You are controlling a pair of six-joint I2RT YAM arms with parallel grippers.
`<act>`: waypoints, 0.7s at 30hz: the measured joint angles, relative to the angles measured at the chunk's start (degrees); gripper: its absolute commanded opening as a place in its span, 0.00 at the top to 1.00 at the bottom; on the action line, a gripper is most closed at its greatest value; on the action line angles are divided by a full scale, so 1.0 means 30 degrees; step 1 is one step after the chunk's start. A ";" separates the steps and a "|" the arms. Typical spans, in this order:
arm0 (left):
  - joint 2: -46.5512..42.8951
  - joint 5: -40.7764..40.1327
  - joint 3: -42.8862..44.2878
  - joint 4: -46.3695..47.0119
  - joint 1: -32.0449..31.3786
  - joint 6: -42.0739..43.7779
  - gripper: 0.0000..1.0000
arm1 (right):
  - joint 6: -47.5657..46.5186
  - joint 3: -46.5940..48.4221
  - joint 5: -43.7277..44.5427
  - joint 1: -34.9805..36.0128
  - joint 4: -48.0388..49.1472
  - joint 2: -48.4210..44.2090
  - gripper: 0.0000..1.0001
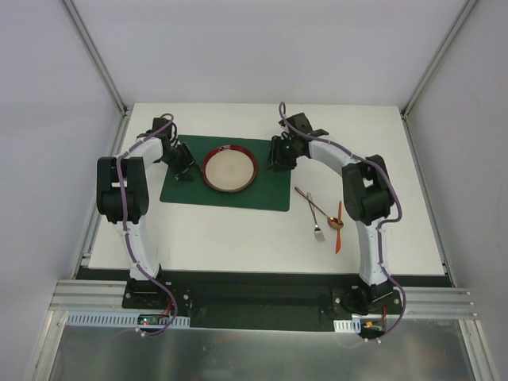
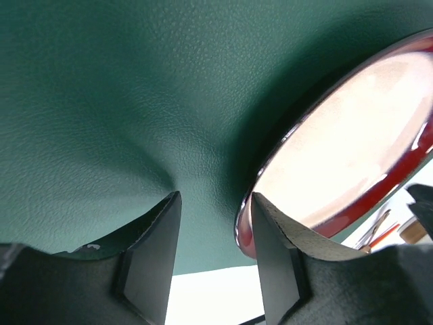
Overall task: Set the dinner table for one person
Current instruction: Place the plate on the napkin.
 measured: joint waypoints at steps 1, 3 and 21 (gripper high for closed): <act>-0.0146 -0.0066 0.0000 -0.0029 0.0015 0.0000 0.56 | -0.0117 -0.0153 0.0175 -0.0051 -0.0073 -0.0328 0.56; -0.0561 -0.0080 -0.0015 -0.0036 0.0015 -0.0015 0.57 | -0.0415 -0.0627 0.0568 -0.0219 -0.0342 -0.1355 0.62; -1.3063 0.1545 -0.4342 0.1756 -0.1632 -0.0488 0.68 | 0.0015 -0.5457 0.0998 0.0036 0.0554 -0.3606 1.00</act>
